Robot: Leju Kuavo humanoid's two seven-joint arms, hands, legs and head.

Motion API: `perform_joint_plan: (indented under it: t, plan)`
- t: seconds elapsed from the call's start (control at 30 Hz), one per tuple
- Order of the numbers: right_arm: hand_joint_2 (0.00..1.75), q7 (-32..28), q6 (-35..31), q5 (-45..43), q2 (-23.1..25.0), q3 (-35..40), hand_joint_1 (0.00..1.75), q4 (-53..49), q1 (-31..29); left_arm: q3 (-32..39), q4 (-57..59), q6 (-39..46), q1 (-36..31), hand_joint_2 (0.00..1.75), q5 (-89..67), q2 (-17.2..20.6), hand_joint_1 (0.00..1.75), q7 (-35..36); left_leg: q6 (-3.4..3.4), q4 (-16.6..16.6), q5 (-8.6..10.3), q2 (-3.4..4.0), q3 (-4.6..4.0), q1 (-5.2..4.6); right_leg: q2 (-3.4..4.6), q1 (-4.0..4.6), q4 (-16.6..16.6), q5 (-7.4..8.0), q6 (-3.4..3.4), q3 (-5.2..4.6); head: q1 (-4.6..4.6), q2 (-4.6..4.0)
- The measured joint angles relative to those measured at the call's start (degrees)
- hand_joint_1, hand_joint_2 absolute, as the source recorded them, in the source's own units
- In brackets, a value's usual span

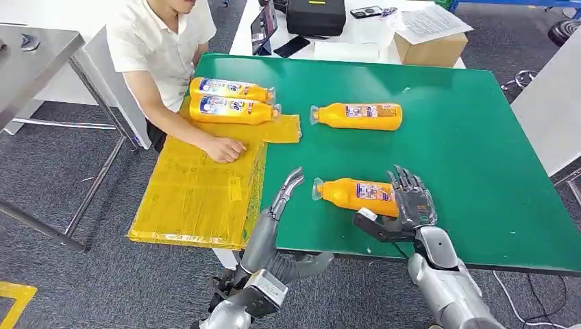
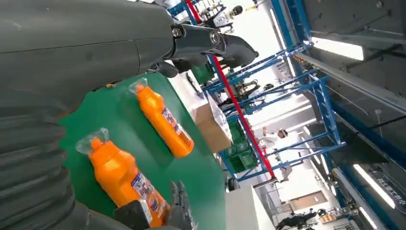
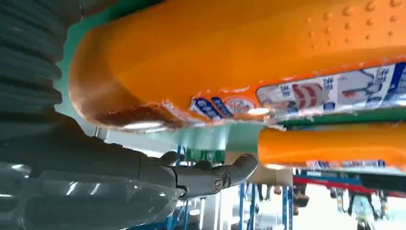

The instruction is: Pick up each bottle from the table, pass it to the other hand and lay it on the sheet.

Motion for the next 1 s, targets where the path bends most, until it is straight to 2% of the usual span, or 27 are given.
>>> perform_joint_plan:
  t: [0.07, 0.23, 0.3, 0.43, 0.47, 0.6, 1.0]
  plan:
    - [1.75, 1.93, 3.80, -0.66, 0.00, 0.29, 1.75, 0.77, -0.75, -0.04, 0.00, 0.11, 0.00, 1.75, 0.07, 0.00, 0.00, 0.13, 0.00, 0.00, 0.00, 0.01, 0.02, 0.00, 0.01, 0.00, -0.01, 0.00, 0.00, 0.00, 0.00, 0.00]
    - [1.75, 9.83, 17.59, -2.56, -1.18, 2.32, 1.75, 4.50, -5.08, -0.04, 0.00, 0.46, -0.02, 1.75, -0.35, 0.00, 0.00, 1.00, 0.02, 0.00, -0.03, 0.08, 0.38, 0.00, 0.07, -0.01, -0.05, 0.00, 0.00, 0.20, 0.00, 0.00]
    - [1.75, 11.15, 20.61, -3.38, -1.77, 2.77, 1.75, 5.55, -6.30, -0.02, 0.00, 0.46, -0.01, 1.75, -0.48, 0.00, 0.00, 1.20, 0.03, 0.00, -0.02, -0.01, 0.52, 0.01, 0.02, 0.00, -0.12, -0.04, 0.01, 0.03, 0.02, 0.00]
    - [1.75, 11.35, 22.37, -5.54, -2.71, 3.19, 1.75, 6.38, -7.14, 0.00, 0.00, 0.24, -0.01, 1.75, -0.79, 0.00, 0.00, 1.42, 0.17, 0.00, -0.12, -0.08, 0.79, 0.00, -0.07, 0.00, -0.17, -0.14, 0.13, 0.41, 0.02, 0.00]
    - [1.75, 10.82, 22.43, -6.28, -2.95, 3.21, 1.75, 6.38, -7.13, -0.02, 0.00, 0.15, -0.01, 1.75, -0.76, 0.00, 0.00, 1.49, 0.19, 0.00, -0.10, -0.08, 0.79, 0.00, -0.07, -0.01, -0.18, -0.11, 0.16, 0.80, 0.04, 0.00]
    - [1.75, 7.20, 25.23, -11.69, -4.65, 3.21, 1.75, 5.88, -7.06, 0.02, 0.00, -1.57, -0.01, 1.75, 0.94, 0.00, 0.00, 2.34, 0.23, 0.00, -0.09, -0.07, 0.98, 0.00, -0.06, -0.01, -0.26, -0.08, 0.20, 1.04, 0.04, 0.00]
    - [1.75, 7.08, 26.67, -14.58, -7.23, 3.41, 1.75, 2.24, -5.24, 0.11, -0.09, -2.84, 0.04, 1.75, 1.42, 0.00, 0.00, 2.51, 0.25, 0.00, -0.10, -0.09, 1.02, 0.00, -0.07, -0.01, -0.29, -0.07, 0.21, 1.10, 0.02, 0.00]
